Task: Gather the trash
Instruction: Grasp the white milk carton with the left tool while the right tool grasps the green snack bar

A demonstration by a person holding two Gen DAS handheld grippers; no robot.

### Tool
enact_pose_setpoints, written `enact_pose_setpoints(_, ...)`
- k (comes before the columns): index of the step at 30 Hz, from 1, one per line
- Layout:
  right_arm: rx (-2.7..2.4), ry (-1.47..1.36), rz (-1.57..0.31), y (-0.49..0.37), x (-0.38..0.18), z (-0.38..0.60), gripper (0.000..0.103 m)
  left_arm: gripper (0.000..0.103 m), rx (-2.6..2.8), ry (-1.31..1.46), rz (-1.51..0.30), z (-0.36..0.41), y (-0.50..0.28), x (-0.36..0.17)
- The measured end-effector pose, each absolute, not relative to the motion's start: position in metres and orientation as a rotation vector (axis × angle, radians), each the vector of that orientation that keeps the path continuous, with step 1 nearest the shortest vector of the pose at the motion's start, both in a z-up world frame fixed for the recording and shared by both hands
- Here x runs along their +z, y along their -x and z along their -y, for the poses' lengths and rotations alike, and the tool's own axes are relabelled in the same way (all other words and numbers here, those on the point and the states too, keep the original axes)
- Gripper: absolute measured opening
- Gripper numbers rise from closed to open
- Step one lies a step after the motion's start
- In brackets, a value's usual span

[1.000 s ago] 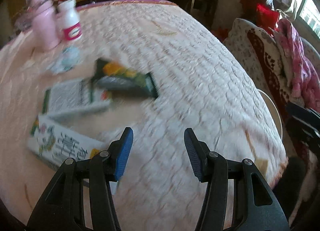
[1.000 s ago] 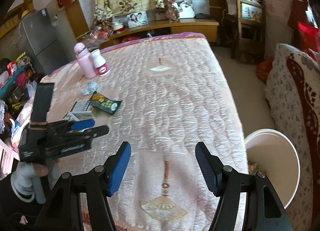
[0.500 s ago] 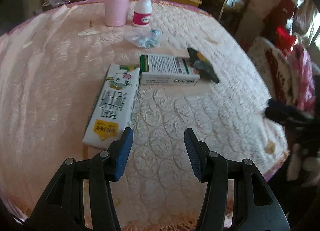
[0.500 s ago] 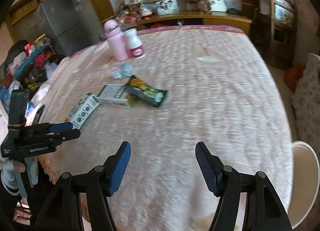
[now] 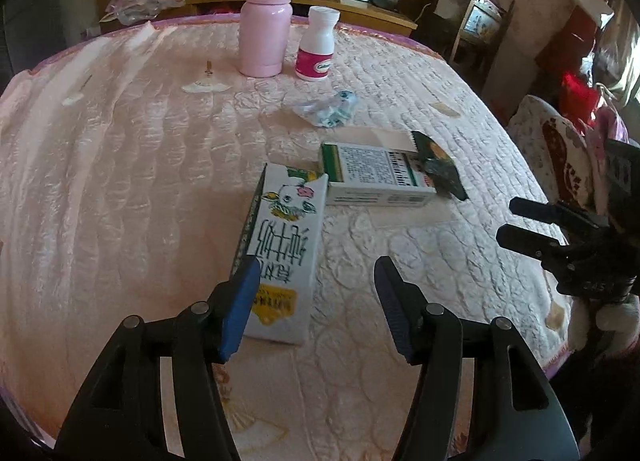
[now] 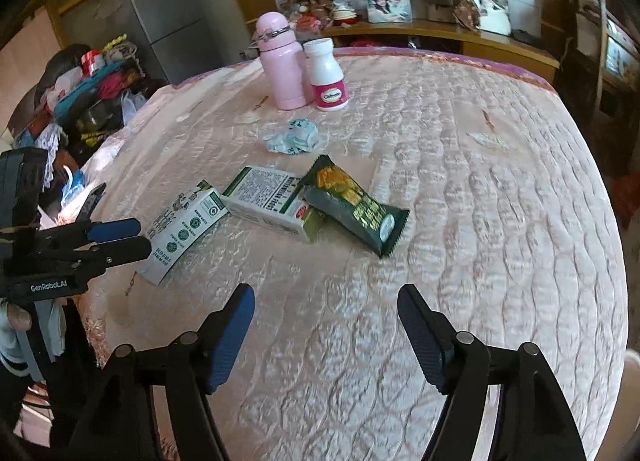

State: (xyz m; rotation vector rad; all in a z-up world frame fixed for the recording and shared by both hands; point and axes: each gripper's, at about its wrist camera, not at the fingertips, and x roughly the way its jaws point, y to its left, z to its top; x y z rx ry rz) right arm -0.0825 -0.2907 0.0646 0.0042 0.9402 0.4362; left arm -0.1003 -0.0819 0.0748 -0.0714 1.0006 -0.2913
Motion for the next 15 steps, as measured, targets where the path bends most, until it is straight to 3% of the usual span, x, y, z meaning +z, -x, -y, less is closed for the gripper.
enact_pose_setpoints(15, 0.463, 0.125, -0.965, 0.028, 0.038, 0.290, 0.073, 0.060, -0.301, 0.077, -1.001, 0.077, 0.074, 0.072)
